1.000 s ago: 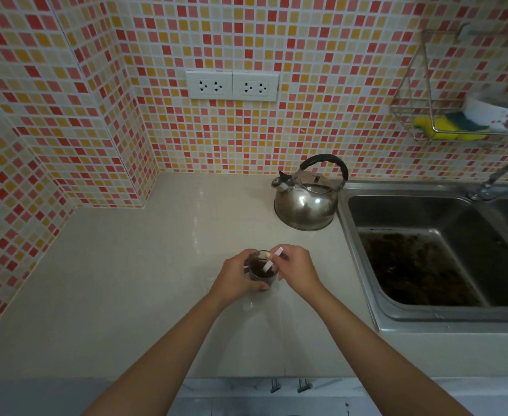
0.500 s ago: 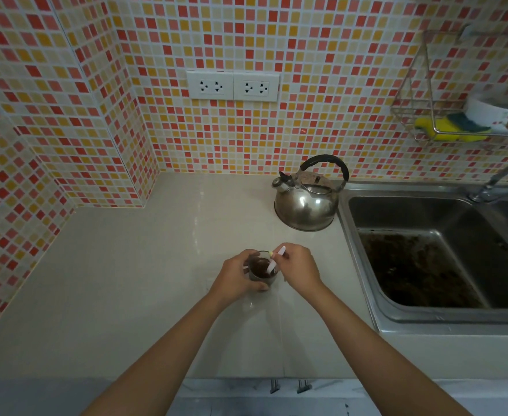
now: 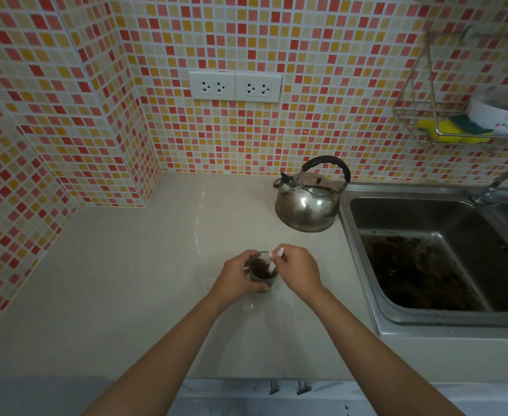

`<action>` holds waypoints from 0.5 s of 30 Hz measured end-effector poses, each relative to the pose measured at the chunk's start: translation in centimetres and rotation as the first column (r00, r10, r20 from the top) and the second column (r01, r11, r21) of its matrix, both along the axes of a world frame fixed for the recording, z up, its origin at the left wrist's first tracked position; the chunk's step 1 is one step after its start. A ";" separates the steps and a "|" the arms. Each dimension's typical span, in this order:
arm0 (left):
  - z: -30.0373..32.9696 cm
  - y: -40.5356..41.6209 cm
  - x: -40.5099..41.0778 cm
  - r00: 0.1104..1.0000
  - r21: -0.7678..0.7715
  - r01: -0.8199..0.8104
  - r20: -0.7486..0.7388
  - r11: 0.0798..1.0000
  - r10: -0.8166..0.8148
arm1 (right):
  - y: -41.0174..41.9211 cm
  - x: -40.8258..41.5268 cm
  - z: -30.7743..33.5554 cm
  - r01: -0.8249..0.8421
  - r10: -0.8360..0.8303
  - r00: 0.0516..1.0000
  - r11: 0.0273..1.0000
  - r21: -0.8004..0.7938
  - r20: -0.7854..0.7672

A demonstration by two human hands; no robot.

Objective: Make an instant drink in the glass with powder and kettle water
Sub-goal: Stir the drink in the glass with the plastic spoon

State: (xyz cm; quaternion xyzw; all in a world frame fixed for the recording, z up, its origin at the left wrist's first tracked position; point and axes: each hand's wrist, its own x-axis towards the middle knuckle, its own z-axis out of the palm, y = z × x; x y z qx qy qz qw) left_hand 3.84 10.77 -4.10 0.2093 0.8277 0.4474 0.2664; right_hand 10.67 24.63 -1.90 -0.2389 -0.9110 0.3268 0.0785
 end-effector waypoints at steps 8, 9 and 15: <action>-0.1 0.0 -0.1 1.000 0.012 0.004 0.006 1.000 -0.004 | 0.2 0.3 -0.2 0.009 -0.010 1.000 0.998 -0.060 -0.016; -0.2 -0.1 -0.1 1.000 0.012 0.006 0.005 1.000 -0.006 | 0.1 0.2 -0.3 -0.001 -0.001 1.000 0.994 -0.107 -0.015; -0.2 0.1 -0.1 1.000 -0.003 0.003 -0.012 1.000 -0.003 | 0.1 0.5 -0.4 0.038 -0.042 0.997 0.997 -0.068 -0.067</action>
